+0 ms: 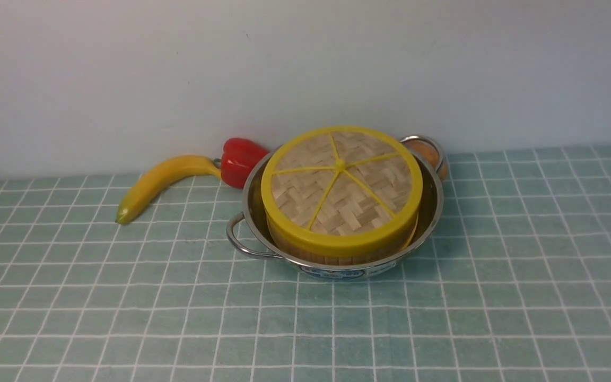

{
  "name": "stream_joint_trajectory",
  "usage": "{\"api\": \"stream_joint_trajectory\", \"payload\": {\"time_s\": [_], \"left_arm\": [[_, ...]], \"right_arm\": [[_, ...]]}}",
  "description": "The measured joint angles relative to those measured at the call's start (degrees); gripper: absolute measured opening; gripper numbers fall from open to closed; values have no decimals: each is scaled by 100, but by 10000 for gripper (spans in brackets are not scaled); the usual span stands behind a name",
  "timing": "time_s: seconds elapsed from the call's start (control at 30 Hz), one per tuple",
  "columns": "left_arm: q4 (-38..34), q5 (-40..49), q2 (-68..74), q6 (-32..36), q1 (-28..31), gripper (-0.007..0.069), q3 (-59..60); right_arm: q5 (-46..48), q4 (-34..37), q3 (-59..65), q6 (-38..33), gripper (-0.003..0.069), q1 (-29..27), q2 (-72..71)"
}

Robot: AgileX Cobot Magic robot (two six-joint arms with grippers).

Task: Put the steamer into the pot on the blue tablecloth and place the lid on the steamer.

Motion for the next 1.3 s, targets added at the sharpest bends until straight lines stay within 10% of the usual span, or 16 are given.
{"api": "stream_joint_trajectory", "payload": {"time_s": [0.23,0.53,1.13,1.3], "left_arm": [[-60,-20,0,-219,0,37,0],[-73,175,0,-298,0,55,0],[-91,180,0,-303,0,85,0],[-46,180,0,-279,0,96,0]], "right_arm": [[-100,0,3594,64,209,0,-2600],[-2584,45,7307,241,-7,0,-4852],[-3225,-32,8346,196,-1,-9,-5153],[-3522,-298,8849,70,15,-902,-5846]]}}
